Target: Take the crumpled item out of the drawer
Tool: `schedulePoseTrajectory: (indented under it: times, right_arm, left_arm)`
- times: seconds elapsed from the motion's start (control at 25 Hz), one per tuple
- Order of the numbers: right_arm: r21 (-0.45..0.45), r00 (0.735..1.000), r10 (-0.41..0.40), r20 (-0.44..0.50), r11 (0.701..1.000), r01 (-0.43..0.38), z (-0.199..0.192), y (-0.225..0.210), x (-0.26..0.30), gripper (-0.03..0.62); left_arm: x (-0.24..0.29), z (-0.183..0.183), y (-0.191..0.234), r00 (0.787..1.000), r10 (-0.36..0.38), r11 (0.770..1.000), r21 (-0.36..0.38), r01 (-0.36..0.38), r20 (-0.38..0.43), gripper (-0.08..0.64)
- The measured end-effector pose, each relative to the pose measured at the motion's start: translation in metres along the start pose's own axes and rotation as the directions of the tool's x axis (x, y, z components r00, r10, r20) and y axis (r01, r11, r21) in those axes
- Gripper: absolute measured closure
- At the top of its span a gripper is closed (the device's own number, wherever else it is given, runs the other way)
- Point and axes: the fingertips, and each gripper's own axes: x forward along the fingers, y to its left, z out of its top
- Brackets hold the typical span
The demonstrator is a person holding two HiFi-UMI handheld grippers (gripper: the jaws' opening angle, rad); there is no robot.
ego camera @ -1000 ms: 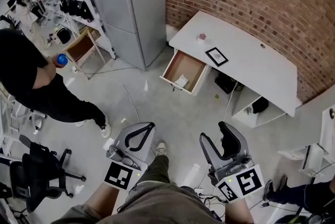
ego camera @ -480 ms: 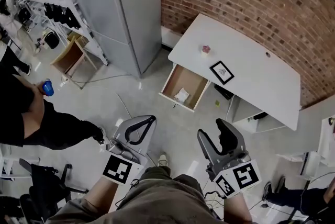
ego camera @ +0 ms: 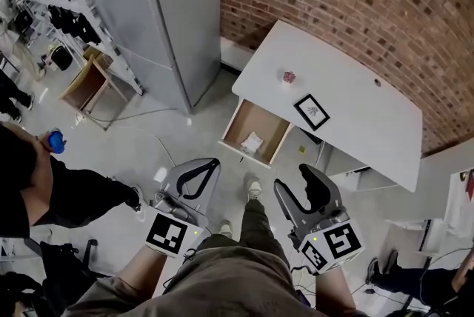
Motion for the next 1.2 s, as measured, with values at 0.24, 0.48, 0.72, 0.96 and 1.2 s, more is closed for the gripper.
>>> schedulePoseTrajectory:
  times: [0.24,0.48,0.72,0.96,1.2]
  right_arm:
    - [0.001,0.997,0.07,-0.044,0.998,-0.07,-0.01,-0.028,0.044,0.328]
    - [0.012,0.989,0.141,-0.038,0.99,-0.14,0.001,-0.073,0.09,0.348]
    - [-0.002,0.978,0.205,-0.043,0.979,-0.205,0.021,-0.123,0.134,0.35]
    - [-0.007,0.962,0.267,-0.06,0.964,-0.268,0.035,-0.164,0.171,0.348]
    - [-0.011,0.947,0.305,-0.102,0.951,-0.308,0.032,-0.193,0.201,0.345]
  left_arm:
    - [0.036,-0.017,0.017,0.999,0.03,0.999,-0.021,-0.031,-0.038,0.558]
    - [0.089,-0.021,0.047,0.992,0.082,0.997,-0.007,-0.083,-0.099,0.558]
    - [0.147,-0.017,0.075,0.984,0.127,0.992,0.006,-0.127,-0.129,0.558]
    - [0.197,-0.013,0.103,0.973,0.179,0.983,-0.004,-0.182,-0.146,0.558]
    - [0.229,-0.022,0.119,0.961,0.208,0.977,-0.01,-0.213,-0.184,0.558]
